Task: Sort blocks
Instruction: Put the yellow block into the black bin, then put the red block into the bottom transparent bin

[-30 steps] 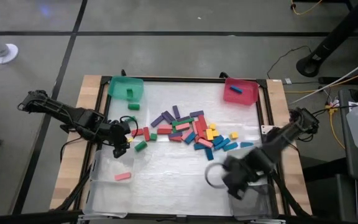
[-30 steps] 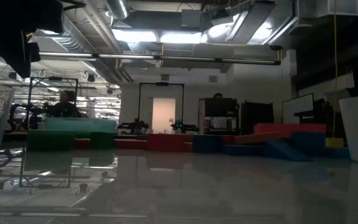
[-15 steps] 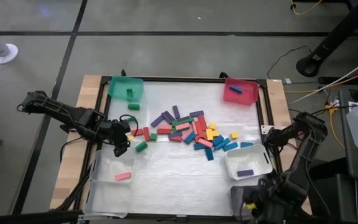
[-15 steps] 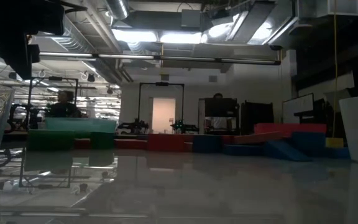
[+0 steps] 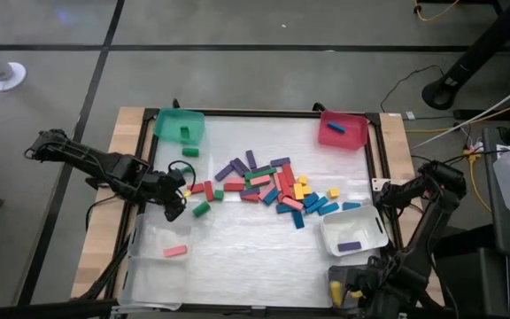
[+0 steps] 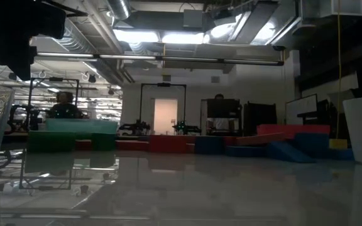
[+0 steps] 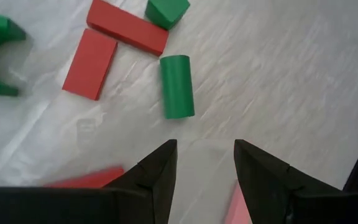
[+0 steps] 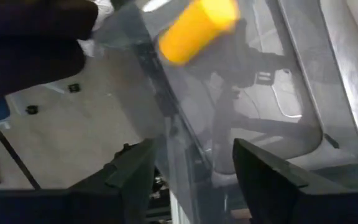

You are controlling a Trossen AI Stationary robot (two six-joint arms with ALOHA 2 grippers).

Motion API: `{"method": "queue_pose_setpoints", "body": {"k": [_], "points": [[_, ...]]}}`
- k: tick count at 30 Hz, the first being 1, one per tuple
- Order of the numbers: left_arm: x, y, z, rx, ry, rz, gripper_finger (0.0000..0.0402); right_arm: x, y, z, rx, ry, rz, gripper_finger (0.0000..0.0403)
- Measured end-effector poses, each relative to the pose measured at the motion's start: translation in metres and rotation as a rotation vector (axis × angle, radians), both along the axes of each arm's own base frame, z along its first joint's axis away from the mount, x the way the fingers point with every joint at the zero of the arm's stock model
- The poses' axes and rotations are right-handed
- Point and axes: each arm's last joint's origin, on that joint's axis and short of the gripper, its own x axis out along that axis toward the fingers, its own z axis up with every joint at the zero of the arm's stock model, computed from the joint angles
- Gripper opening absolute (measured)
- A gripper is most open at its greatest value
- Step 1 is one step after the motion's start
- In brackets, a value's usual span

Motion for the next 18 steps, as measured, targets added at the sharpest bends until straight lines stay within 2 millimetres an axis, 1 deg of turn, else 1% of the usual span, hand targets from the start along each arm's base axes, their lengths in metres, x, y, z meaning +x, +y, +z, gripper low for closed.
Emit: {"method": "queue_pose_setpoints", "body": {"k": [4, 7, 9, 12, 14, 16, 18], "points": [[-0.002, 0.002, -0.001, -0.034, 0.025, 0.142, 0.0147, 0.000, -0.001, -0.002, -0.006, 0.003, -0.001, 0.0224], [-0.010, 0.004, -0.005, -0.013, 0.117, 0.217, 0.0147, 0.000, -0.001, -0.002, -0.011, -0.011, -0.006, 0.0221], [-0.018, 0.007, -0.009, 0.011, 0.210, 0.267, 0.0147, 0.001, -0.001, -0.002, -0.024, -0.035, -0.014, 0.0219], [-0.027, 0.010, -0.012, -0.001, 0.321, 0.470, 0.0147, 0.002, -0.002, -0.002, -0.040, -0.065, -0.024, 0.0217], [-0.024, 0.010, -0.012, -0.023, 0.286, 0.557, 0.0147, 0.003, -0.002, -0.002, -0.046, -0.077, -0.029, 0.0217], [-0.023, 0.010, -0.013, -0.064, 0.298, 0.688, 0.0147, 0.005, -0.004, -0.002, -0.051, -0.084, -0.040, 0.0216], [-0.023, 0.010, -0.014, -0.119, 0.323, 0.774, 0.0147, 0.008, -0.005, -0.002, -0.052, -0.086, -0.049, 0.0216]]}}
